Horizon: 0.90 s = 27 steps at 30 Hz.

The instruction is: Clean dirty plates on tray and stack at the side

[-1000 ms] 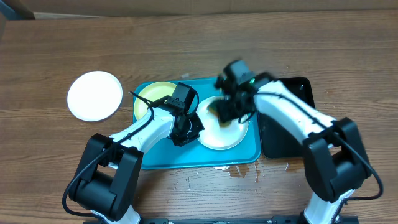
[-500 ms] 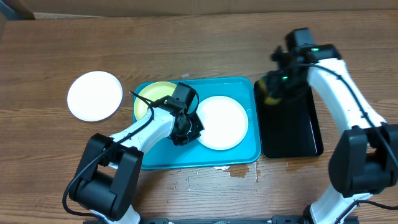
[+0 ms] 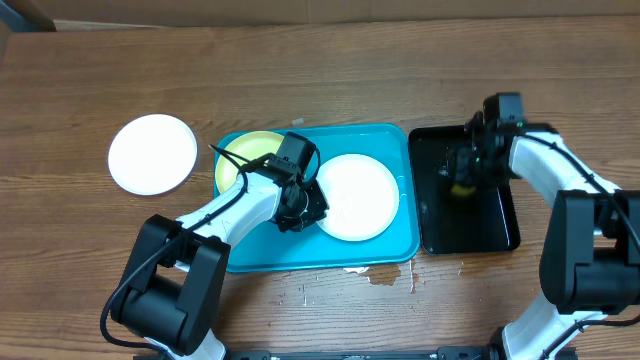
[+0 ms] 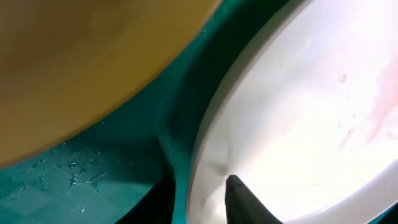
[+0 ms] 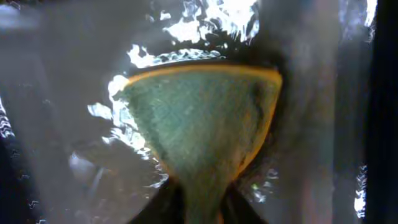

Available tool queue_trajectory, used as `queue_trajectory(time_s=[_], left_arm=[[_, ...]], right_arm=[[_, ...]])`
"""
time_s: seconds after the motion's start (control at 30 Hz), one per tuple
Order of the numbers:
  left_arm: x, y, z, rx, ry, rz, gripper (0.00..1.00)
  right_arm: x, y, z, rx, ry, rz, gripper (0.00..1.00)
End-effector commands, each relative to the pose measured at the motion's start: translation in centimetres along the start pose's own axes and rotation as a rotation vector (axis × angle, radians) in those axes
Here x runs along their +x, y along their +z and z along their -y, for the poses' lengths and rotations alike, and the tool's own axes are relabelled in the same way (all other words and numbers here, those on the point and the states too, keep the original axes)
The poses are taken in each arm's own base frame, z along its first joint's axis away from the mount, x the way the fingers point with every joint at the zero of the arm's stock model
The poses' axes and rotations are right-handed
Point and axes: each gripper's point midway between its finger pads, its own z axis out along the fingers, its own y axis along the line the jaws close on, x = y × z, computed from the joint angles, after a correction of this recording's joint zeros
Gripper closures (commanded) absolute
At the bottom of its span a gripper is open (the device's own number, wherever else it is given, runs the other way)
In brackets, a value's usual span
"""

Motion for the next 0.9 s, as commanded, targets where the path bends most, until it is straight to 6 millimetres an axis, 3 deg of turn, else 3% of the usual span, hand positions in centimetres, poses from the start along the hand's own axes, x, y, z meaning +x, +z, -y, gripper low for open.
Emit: queue_trajectory(time_s=[0.0, 0.13, 0.3, 0.33, 0.43, 0.57, 0.67, 0.77, 0.87], left_arm=[[-0.1, 0.8, -1.6, -0.06, 0.014, 0.005, 0.64], [-0.1, 0.8, -1.6, -0.062, 0.03, 0.002, 0.57], [0.0, 0.8, -1.7, -0.065, 0.036, 0.0, 0.54], [0.0, 0.8, -1.7, -0.066, 0.038, -0.001, 0.54], [0.0, 0.8, -1.8, -0.068, 0.049, -0.003, 0.54], [0.2, 0.8, -2.0, -0.076, 0.046, -0.011, 0.56], [0.3, 0.8, -1.8, -0.077, 0.058, -0.01, 0.6], [0.5, 1.0, -1.5, -0.077, 0.085, -0.003, 0.58], [0.7, 1.1, -1.0, -0.071, 0.119, 0.006, 0.56]], right_arm=[[-0.3, -0.7, -0.2, 0.0, -0.005, 0.023, 0.73], [-1.7, -2.8, -1.1, -0.038, 0.011, 0.02, 0.68], [-5.0, -7.0, -1.3, -0.044, 0.044, 0.076, 0.65], [-5.6, -7.7, -1.1, -0.044, 0.051, 0.089, 0.6], [-6.7, -9.4, 0.0, -0.038, 0.097, 0.114, 0.5], [-6.8, -9.9, 1.9, -0.027, 0.142, 0.117, 0.2], [-7.0, -10.1, 3.5, -0.02, 0.179, 0.127, 0.14], [-7.4, -10.4, 5.4, -0.01, 0.221, 0.154, 0.0], [-7.2, -10.7, 7.3, 0.0, 0.265, 0.157, 0.0]])
